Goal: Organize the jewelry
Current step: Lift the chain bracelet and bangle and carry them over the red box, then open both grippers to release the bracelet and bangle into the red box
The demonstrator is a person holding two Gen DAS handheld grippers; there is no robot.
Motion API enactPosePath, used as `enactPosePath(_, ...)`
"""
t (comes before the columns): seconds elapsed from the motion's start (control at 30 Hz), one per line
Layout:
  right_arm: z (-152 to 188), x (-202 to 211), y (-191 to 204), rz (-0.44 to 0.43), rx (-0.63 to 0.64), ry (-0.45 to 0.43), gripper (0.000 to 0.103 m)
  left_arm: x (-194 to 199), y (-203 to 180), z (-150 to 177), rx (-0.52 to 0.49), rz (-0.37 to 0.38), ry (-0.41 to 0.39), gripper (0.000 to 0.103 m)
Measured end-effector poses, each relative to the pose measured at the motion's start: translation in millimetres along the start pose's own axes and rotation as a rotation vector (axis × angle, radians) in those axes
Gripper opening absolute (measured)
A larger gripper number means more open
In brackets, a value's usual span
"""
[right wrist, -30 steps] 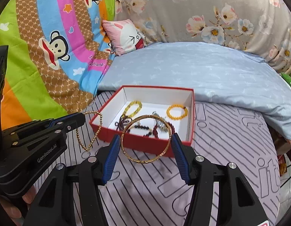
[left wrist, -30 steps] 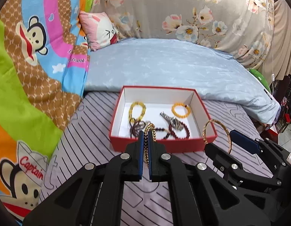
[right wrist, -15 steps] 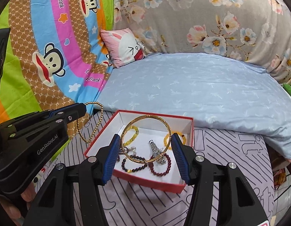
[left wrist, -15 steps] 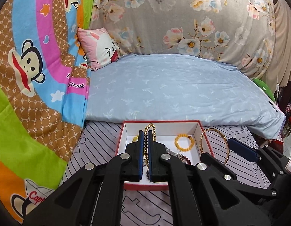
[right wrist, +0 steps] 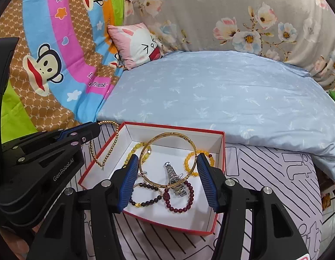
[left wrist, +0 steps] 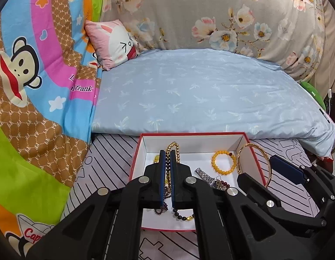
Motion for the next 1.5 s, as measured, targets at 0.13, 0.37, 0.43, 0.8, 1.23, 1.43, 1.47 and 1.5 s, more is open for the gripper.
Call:
enactPosePath(0.13, 2.5, -10.2, -3.3, 0.001, -0.004, 0.017, 0.054, -11.0, 0.2, 3.3, 0.000, 0.000, 0.016, 0.004)
enactPosePath(0.37, 6.2, -23.2, -6.6, 0.005, -0.010, 0.037, 0.054, -24.1, 2.6, 7.1, 0.006, 0.000, 0.038, 0.004)
enactPosePath(0.43, 6.5, -26.1, -6.4, 0.008, -0.009, 0.042, 0.054, -26.8, 3.9, 7.7, 0.009, -0.002, 0.043, 0.004)
enactPosePath(0.8, 11.5, -37.1, -8.9, 0.019, -0.011, 0.066, 0.054, -37.3, 4.7, 14.5, 0.011, -0.004, 0.071, 0.006)
enactPosePath(1.23, 16.0, -38.7, -12.4, 0.051, -0.011, 0.060, 0.067, -40.6, 21.3, 23.5, 0.061, -0.054, 0.079, 0.059)
enactPosePath(1.43, 18.7, -34.2, -7.5, 0.056, 0.000, 0.063, 0.067, -37.5, 22.9, 27.4, 0.061, -0.054, 0.083, 0.059)
enactPosePath(1.47, 19.1, -33.0, -7.1, 0.055, -0.001, 0.063, 0.068, -35.8, 23.4, 27.6, 0.061, -0.054, 0.081, 0.059)
enactPosePath(1.5, 19.4, -31.7, -6.7, 0.057, -0.002, 0.062, 0.068, -34.3, 24.0, 27.8, 0.061, -0.056, 0.080, 0.059)
Point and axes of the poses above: each gripper's, at about its wrist camera, not at the fingertips, and x roughly against the way its jaws point, y to its left, z to its underside, the point moved 2 cm from there along -x, roughly the way its jaws point, and after that the axes turned 7 degrees about -z, right-handed, at the moved point
